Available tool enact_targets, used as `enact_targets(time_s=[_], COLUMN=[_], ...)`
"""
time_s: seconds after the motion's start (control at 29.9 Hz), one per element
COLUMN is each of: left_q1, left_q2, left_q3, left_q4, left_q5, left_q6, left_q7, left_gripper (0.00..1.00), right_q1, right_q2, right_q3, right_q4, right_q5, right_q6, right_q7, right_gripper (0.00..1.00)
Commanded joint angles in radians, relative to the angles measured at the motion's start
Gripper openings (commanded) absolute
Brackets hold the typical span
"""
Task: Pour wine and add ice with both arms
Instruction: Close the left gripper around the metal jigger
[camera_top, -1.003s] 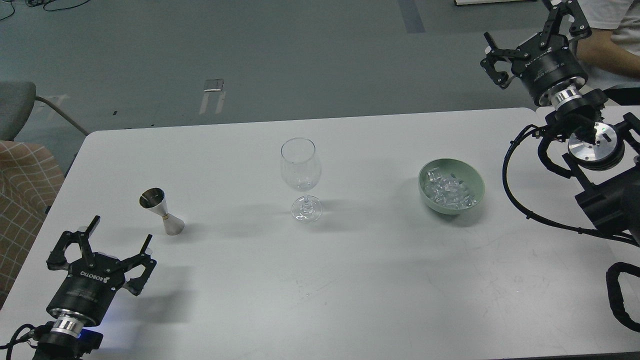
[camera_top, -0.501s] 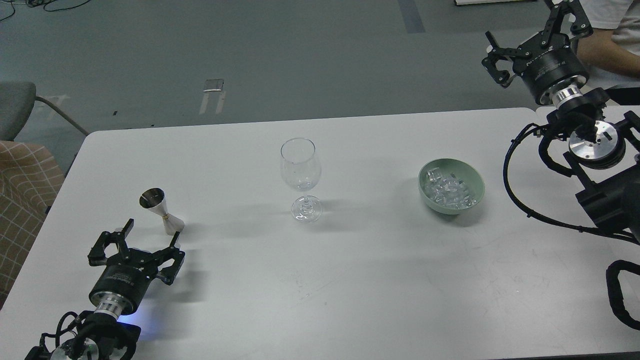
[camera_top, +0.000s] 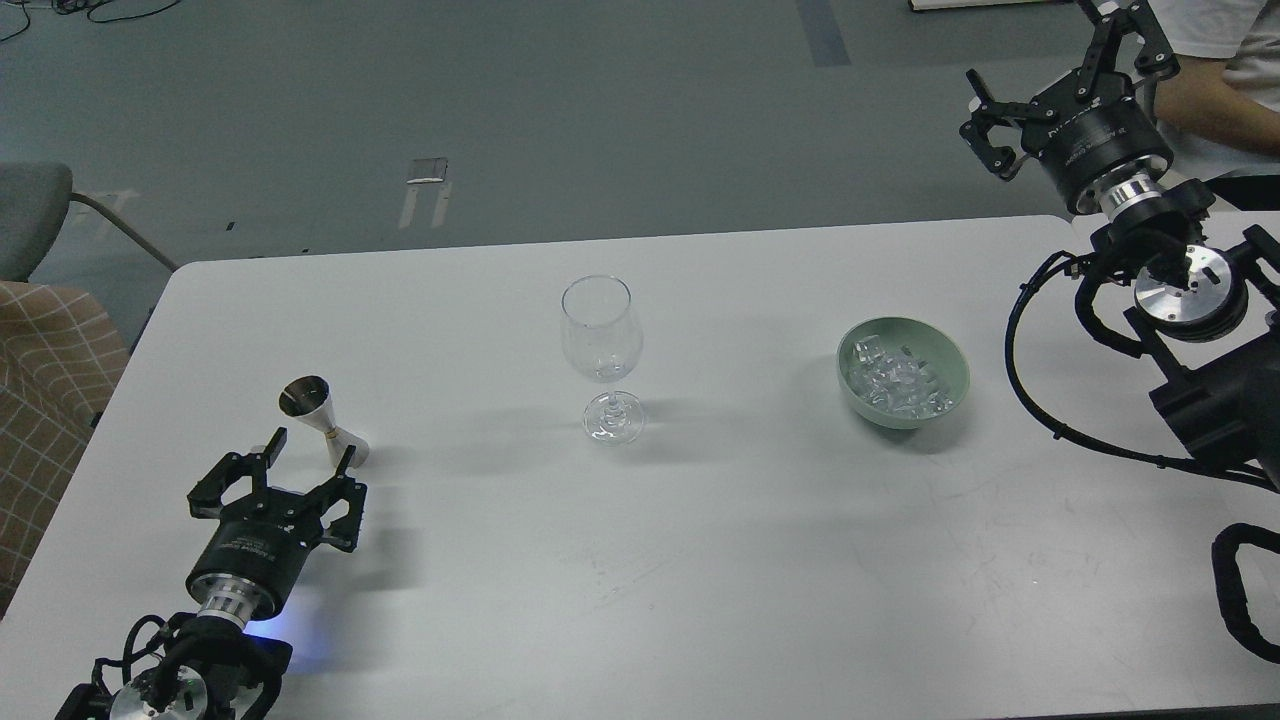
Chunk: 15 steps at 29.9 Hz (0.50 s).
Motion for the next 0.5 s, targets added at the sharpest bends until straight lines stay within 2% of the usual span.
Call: enact_targets(time_s=[0.0,0.03,0.1,0.3,0.47], left_q1=[-0.013,-0.022,-0.033,-0.059,-0.087], left_q2=[0.001,0.003,0.004,0.004,0.004], left_q3=[-0.002,-0.002,-0.005,-0.008,-0.014], left_q4=[-0.004,-0.004,-0.004,-0.002,0.006], left_q5=[0.001,0.001,0.001,-0.001,-0.002], left_q6=[0.044,0.074,0.114,0.141,0.174], left_q7=[0.002,0.002,0.005,0.02,0.025], left_gripper=[0.59,0.56,0.55,0.5,0.5], right_q1=[-0.003,-0.003,-0.005,-0.008,-0.008], right_q2=[0.0,0.0,0.0,0.0,0.0], right_q3=[0.0,0.0,0.0,0.0,0.0], right_q4=[-0.001,-0.001,-0.001,-0.001,0.001], right_q5=[0.0,0.0,0.0,0.0,0.0], right_q6=[0.0,0.0,0.0,0.0,0.0], right_q7=[0.001,0.001,-0.001,-0.001,-0.001], right_gripper=[1.0,1.0,1.0,1.0,1.0])
